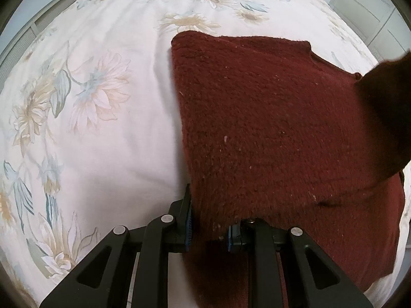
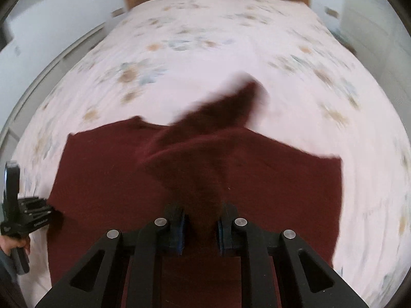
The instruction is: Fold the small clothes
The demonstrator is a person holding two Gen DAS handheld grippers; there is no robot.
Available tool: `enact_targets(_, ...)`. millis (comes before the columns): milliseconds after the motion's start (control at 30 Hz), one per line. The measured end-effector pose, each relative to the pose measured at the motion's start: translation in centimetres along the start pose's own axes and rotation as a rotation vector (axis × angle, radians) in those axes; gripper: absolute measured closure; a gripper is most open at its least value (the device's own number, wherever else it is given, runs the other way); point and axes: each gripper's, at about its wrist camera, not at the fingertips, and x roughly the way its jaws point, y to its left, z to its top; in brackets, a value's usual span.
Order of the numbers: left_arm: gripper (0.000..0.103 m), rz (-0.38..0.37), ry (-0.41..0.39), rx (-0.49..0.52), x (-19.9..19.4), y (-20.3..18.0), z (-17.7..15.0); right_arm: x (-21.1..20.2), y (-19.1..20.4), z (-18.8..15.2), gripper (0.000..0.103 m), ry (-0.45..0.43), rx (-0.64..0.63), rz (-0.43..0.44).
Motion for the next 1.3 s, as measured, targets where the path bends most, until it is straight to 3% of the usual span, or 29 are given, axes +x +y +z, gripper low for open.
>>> enact_targets(133, 0.086, 0.012, 0.0, 0.01, -0.2, -0.2, -0.1, 1.2, -3.1, -1.7, 0.089, 0.034, 0.082, -0.006)
enact_targets(400, 0.086, 0.041, 0.0, 0.031, -0.4, -0.8, -0.4, 3.3, -5.8, -6.1, 0.092, 0.099, 0.172, 0.003)
enact_targets(733, 0.086, 0.041, 0.002, 0.027, -0.1, -1.4, -0.5, 1.4, -5.9, -6.5, 0.093, 0.068, 0.186, 0.012)
enact_targets(1067, 0.086, 0.038, 0.004, 0.021, 0.0, -1.3, -1.5, 2.5, -6.8, -8.4, 0.092, 0.091, 0.214, 0.002)
enact_targets(1133, 0.086, 0.042, 0.002, 0.021, 0.0, -1.3, -1.4, 2.2, -6.9, -8.2, 0.083, 0.08, 0.22, 0.007)
enact_targets(1200, 0.086, 0.046, -0.004, 0.021, -0.2, -1.3, -1.6, 1.5, -7.2, -8.2, 0.067, 0.067, 0.226, -0.013)
enact_targets(1267, 0.085, 0.046, -0.006, 0.013, -0.7, -1.3, -1.8, 0.8, -7.7, -8.1, 0.044, 0.063, 0.227, -0.049)
enact_targets(1300, 0.084, 0.044, -0.004, 0.01, -0.9, -1.4, -1.8, 0.3, -8.0, -8.1, 0.04, 0.059, 0.224, -0.066)
